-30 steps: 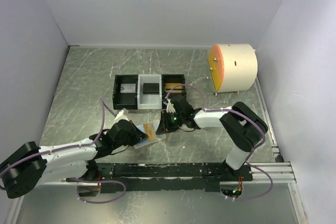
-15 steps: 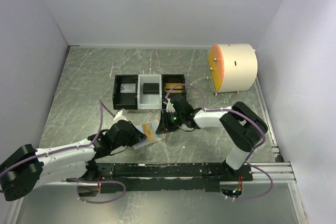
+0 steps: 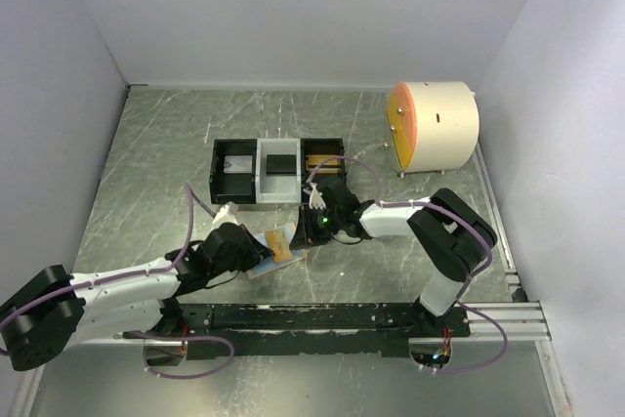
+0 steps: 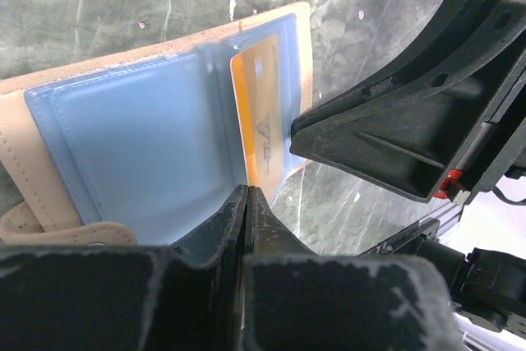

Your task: Take the credit cards out of the card holder

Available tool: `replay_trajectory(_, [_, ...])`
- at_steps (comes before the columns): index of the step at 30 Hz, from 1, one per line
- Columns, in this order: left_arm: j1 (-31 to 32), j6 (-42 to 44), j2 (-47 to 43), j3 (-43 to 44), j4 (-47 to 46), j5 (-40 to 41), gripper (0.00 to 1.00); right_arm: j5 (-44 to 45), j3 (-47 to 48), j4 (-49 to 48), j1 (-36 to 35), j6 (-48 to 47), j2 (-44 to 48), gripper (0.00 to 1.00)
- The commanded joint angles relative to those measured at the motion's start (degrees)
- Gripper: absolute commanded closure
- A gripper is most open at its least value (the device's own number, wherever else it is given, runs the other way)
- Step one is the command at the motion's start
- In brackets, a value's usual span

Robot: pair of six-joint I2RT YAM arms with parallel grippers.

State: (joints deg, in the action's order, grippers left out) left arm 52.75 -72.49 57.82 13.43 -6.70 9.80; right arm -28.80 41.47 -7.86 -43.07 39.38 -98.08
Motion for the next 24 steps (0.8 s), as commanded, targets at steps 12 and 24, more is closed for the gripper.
replay_trajectory(12, [0.33,-0.90,-4.78,2.68,10.16,2.53,0.93,0.97,3.65,4.93,-0.45,-4.57,4.35,0.76])
replay_trajectory(24, [0.35,-0.07,-2.78,3.91,8.26,1.24,0.89,3.43,7.80,5.61,-3.23,-3.45,-3.91,0.73])
